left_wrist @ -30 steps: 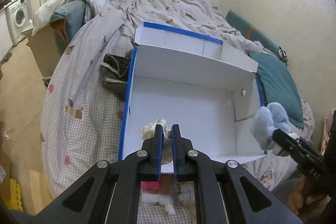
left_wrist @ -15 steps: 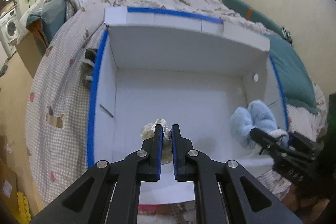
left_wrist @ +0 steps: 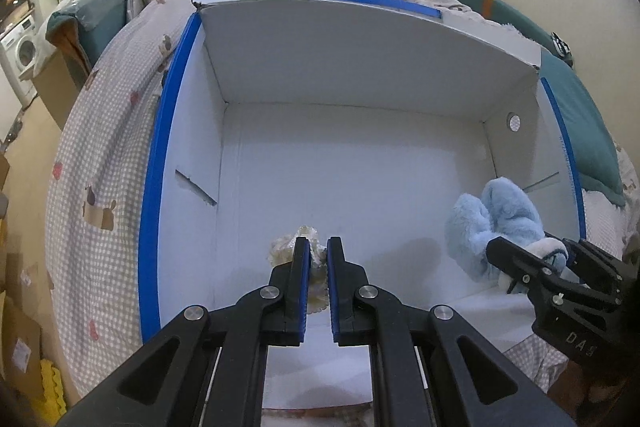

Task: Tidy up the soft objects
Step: 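Carry both items over the box and open both grippers to drop them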

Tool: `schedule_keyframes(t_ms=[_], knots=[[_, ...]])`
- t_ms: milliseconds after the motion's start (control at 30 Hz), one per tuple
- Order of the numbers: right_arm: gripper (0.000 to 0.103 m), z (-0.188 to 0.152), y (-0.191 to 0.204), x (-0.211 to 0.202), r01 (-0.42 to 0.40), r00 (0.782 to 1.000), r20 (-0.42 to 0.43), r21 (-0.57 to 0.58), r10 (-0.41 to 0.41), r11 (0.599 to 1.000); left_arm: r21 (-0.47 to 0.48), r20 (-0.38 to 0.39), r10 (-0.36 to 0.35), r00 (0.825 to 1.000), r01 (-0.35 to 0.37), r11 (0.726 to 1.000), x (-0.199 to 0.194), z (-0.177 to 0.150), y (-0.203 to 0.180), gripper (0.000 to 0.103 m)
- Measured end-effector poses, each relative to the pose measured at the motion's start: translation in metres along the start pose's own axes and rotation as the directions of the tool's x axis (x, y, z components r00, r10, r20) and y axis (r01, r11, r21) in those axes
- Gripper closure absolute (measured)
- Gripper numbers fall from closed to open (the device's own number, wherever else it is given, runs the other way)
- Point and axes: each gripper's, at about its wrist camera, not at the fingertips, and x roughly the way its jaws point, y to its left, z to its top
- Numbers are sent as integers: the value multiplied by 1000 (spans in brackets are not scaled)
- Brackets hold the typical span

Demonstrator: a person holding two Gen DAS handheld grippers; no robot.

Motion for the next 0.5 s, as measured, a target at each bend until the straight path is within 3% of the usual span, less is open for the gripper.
schedule_keyframes(t_ms=[500], knots=[[51, 1, 4, 2, -4, 1000, -3, -19, 4, 1000, 3, 2, 16, 1000, -16, 1000, 1, -2, -2, 95]])
